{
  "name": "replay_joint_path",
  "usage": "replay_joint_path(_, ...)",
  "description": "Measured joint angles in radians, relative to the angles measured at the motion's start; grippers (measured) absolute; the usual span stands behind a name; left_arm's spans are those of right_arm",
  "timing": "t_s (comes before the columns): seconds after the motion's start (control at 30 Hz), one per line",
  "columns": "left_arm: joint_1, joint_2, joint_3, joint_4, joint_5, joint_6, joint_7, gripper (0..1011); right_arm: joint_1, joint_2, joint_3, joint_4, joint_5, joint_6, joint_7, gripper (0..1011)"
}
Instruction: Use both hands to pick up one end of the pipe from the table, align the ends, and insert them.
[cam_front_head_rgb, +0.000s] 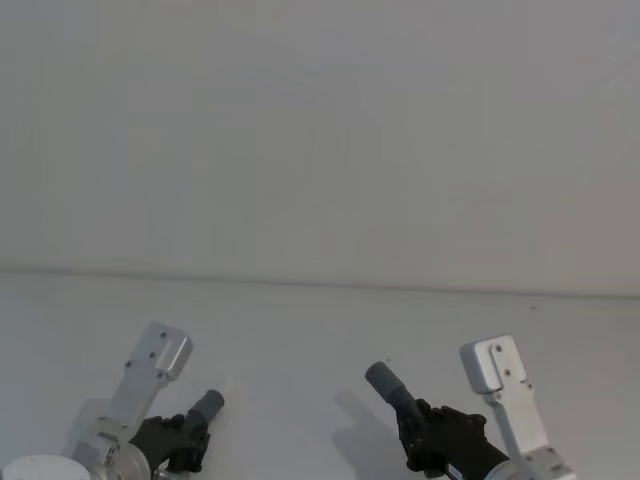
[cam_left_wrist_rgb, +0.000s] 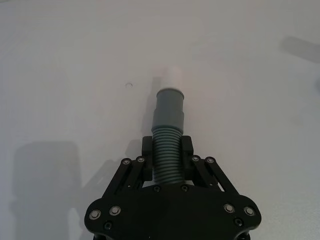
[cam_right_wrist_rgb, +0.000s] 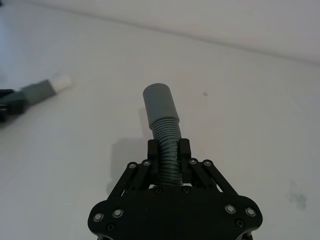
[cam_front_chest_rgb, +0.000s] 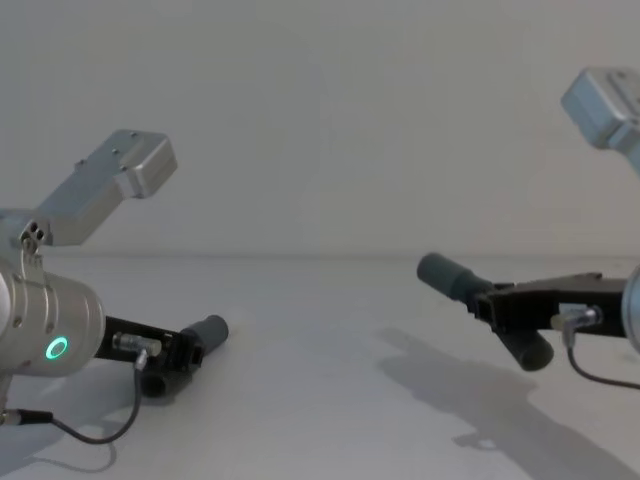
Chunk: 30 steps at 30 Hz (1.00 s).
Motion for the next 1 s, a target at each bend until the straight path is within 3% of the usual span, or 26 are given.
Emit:
replay_joint_path(0.6,0.000,0.000,0.000,0.000,0.000,0.000,0.000,292,-0.029,0.165,-0.020,-0.031,0.033,-0.221,0.258,214)
replay_joint_path(1.0,0.000,0.000,0.000,0.000,0.000,0.000,0.000,292,-0.039,0.256,-0.062,-0.009,0.010,-0.370,0.376,214)
